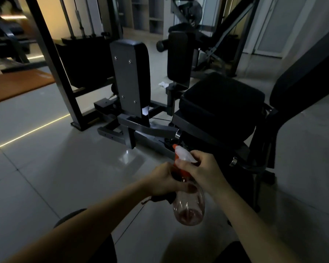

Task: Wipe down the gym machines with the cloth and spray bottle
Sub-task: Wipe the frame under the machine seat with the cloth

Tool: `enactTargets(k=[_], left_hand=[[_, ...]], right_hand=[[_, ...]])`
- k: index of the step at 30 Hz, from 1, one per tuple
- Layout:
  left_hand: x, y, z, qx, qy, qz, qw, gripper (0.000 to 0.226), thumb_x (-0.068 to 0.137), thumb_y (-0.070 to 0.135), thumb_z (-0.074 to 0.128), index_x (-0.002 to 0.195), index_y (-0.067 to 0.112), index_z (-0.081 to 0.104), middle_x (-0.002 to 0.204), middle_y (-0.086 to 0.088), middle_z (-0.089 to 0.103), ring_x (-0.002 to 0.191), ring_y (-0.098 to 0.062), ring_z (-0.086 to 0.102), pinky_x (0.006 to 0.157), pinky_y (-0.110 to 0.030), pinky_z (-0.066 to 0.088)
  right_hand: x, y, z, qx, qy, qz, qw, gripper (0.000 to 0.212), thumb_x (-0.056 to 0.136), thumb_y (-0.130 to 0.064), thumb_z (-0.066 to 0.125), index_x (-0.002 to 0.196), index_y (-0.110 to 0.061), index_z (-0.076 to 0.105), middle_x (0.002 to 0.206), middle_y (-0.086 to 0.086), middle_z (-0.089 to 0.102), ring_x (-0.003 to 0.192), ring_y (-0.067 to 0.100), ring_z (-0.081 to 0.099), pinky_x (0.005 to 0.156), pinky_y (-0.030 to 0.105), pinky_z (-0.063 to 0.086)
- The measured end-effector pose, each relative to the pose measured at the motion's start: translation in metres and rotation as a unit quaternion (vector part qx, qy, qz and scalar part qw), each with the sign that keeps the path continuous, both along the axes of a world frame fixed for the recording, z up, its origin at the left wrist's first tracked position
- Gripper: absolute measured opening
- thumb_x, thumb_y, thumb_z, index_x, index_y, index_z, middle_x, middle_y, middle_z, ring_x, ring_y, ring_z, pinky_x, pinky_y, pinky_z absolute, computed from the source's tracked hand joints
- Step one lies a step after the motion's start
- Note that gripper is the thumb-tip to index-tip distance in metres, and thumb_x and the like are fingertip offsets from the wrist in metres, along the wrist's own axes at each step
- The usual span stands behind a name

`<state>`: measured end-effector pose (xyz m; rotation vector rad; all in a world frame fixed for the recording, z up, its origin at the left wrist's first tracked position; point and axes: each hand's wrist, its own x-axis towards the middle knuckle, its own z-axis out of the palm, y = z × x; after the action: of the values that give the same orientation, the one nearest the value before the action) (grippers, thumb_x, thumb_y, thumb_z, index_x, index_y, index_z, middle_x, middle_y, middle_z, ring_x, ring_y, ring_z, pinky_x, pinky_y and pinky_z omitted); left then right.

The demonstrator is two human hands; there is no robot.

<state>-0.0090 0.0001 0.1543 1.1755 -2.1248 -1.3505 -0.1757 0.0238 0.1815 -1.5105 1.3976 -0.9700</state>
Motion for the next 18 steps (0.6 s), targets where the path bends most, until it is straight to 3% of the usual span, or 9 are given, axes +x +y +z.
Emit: enactTargets(k=[3,6,8,10,11,13,14,16,18], left_hand=[[0.003,-0.009,0.02,0.032,0.026,-0.039,0.998,0.015,0.09,0.021,0.075,0.102,0.015,0.069,0.09,0.003,0.072,0.08,-0.007,0.069,0.071,-0.022,0.055],[0.002,-0.014,0.025,-0.001,-0.01,-0.074,0.997,0.016,0.088,0.023,0.077,0.1,0.022,0.067,0.092,0.007,0.071,0.083,-0.004,0.069,0.073,-0.021,0.054],[0.0,-0.012,0.019,-0.021,-0.034,-0.075,0.996,0.026,0.084,0.033,0.08,0.104,0.026,0.066,0.099,0.009,0.071,0.089,-0.005,0.07,0.081,-0.027,0.057],[0.0,-0.007,0.014,-0.022,-0.049,-0.066,0.996,0.023,0.083,0.039,0.08,0.099,0.033,0.065,0.089,0.019,0.069,0.082,0.0,0.067,0.076,-0.024,0.054],[0.001,-0.007,0.013,0.003,-0.052,-0.067,0.996,0.02,0.085,0.04,0.079,0.099,0.033,0.066,0.084,0.018,0.068,0.075,-0.002,0.066,0.07,-0.023,0.053],[0.005,-0.006,0.017,0.093,-0.028,-0.061,0.993,0.018,0.091,0.04,0.072,0.103,0.027,0.069,0.082,0.007,0.068,0.065,-0.009,0.063,0.061,-0.023,0.051],[0.008,-0.006,0.021,0.118,-0.022,-0.055,0.991,0.017,0.094,0.039,0.068,0.103,0.024,0.07,0.082,0.003,0.067,0.063,-0.011,0.061,0.06,-0.022,0.049],[0.013,-0.012,0.02,0.102,-0.044,-0.02,0.994,0.019,0.096,0.038,0.064,0.104,0.022,0.071,0.089,-0.004,0.068,0.071,-0.013,0.06,0.064,-0.021,0.047],[0.015,-0.02,0.015,0.068,-0.057,0.04,0.995,0.012,0.096,0.033,0.065,0.103,0.025,0.07,0.1,0.0,0.068,0.084,-0.008,0.062,0.073,-0.018,0.046]], right_hand=[[0.0,0.001,-0.003,0.015,-0.019,0.018,1.0,0.034,0.083,-0.039,0.078,0.111,-0.028,0.063,0.105,-0.003,0.07,0.094,0.009,0.07,0.074,0.025,0.057],[0.009,0.001,0.005,0.055,-0.051,0.033,0.997,0.052,0.091,-0.035,0.068,0.139,-0.039,0.048,0.122,-0.009,0.062,0.106,0.002,0.062,0.082,0.019,0.049],[0.012,0.004,0.01,0.075,-0.055,0.015,0.996,0.04,0.096,-0.03,0.062,0.133,-0.038,0.049,0.108,-0.01,0.059,0.094,-0.001,0.057,0.072,0.013,0.042],[0.012,0.01,0.013,0.071,-0.048,-0.012,0.996,0.015,0.097,-0.024,0.059,0.112,-0.029,0.057,0.09,-0.003,0.057,0.087,0.005,0.061,0.068,0.013,0.042],[0.009,0.012,0.011,0.059,-0.029,-0.019,0.998,0.014,0.097,-0.022,0.058,0.11,-0.022,0.06,0.089,0.003,0.058,0.092,0.013,0.064,0.072,0.018,0.046],[0.004,0.014,0.015,0.057,0.003,-0.032,0.998,0.02,0.094,-0.021,0.055,0.111,-0.03,0.061,0.096,-0.005,0.061,0.099,0.016,0.064,0.087,0.033,0.052],[0.001,0.012,0.019,0.061,0.015,-0.032,0.998,0.021,0.093,-0.022,0.054,0.109,-0.034,0.059,0.099,-0.007,0.061,0.094,0.014,0.064,0.087,0.036,0.053],[-0.008,0.008,0.025,0.08,0.045,-0.023,0.995,0.027,0.09,-0.024,0.055,0.115,-0.031,0.063,0.106,0.001,0.063,0.081,0.012,0.065,0.078,0.033,0.054],[-0.016,-0.002,0.029,0.094,0.087,-0.017,0.992,0.049,0.082,-0.029,0.056,0.131,-0.035,0.059,0.112,0.004,0.064,0.076,0.016,0.067,0.077,0.035,0.058]])
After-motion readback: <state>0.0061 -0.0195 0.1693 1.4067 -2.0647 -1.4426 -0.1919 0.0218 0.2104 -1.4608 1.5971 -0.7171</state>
